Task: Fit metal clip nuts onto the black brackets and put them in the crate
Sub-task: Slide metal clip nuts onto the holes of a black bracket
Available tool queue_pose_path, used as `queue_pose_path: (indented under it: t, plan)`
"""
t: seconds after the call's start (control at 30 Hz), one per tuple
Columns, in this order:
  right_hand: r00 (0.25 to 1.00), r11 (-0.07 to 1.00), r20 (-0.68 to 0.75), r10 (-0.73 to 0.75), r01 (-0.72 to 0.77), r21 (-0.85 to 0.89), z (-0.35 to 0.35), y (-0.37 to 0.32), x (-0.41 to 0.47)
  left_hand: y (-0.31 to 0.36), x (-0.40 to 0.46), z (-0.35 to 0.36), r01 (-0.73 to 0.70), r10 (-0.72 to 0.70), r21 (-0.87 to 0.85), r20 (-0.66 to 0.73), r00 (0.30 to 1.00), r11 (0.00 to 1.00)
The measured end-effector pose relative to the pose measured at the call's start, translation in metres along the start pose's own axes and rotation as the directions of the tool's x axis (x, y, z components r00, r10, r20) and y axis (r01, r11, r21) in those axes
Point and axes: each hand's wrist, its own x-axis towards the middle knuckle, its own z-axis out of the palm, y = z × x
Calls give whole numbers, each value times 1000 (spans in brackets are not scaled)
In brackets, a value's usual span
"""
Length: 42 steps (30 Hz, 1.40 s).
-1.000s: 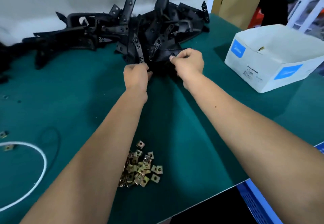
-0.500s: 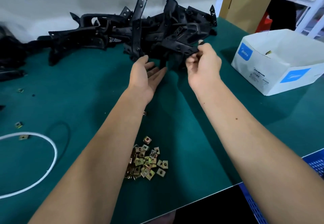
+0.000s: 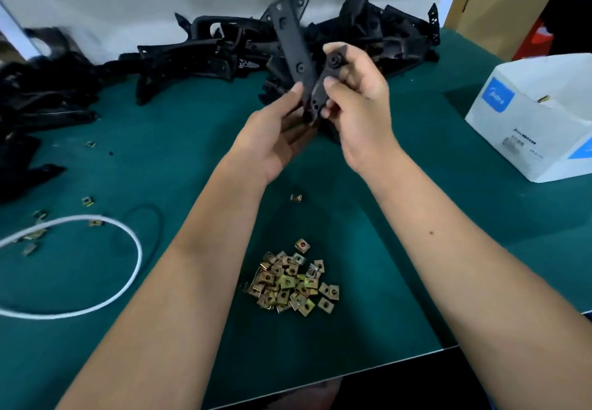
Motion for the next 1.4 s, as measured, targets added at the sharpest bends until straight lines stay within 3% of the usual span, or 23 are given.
queue_pose_path:
  t: [0.07,0.13,0.23,0.3,0.33,0.4,0.43,0.53,0.63,0.67,0.73,0.8,0.83,1.03,1.4]
  plan:
    - [981,983,123,152,-163,89,7,2,-3,2,-4,-19,-25,25,-9,3,1000,1000]
    - [954,971,188,233,-218,-97,13,8,-7,1,-6,-37,-82,84,48,-38,996,995]
    - [913,877,221,343,-227,-424,7,15,-9,-4,-10,-63,-184,211,135,-227,951,974]
    - [849,744,352,394,-71,-664,-3,14,-8,-5,-13,-80,-243,252,66,-268,930,968]
    - [779,660,437,449,40,-751,-7,12,-8,-5,-14,-85,-263,257,10,-253,933,965]
    - [631,533,519,576,192,-824,-7,7,-11,-3,-16,-92,-281,259,-74,-220,940,957]
    - [601,497,526,602,233,-836,-6,6,-13,-2,-16,-93,-291,263,-101,-223,939,951]
    - [617,442,517,593,287,-850,-4,9,-18,1,-16,-89,-317,264,-194,-255,930,928]
    - [710,409,517,478,340,-847,1,14,-21,4,-18,-84,-317,230,-251,-322,918,915]
    - [743,442,515,427,325,-836,3,16,-23,3,-18,-82,-315,215,-244,-363,907,917]
    - [810,655,480,336,165,-738,11,20,-28,-1,-18,-77,-310,205,-175,-448,870,934]
    - [871,871,400,284,-59,-488,22,24,-37,-3,-19,-72,-313,223,-111,-486,845,943]
    - [894,917,359,269,-123,-380,27,27,-40,-4,-20,-71,-311,231,-88,-489,841,946]
    - [938,943,207,277,-224,-245,40,39,-48,-12,-23,-62,-285,248,1,-491,835,959]
    - [916,931,209,342,-301,-207,42,38,-51,-18,-24,-56,-307,269,2,-489,830,952]
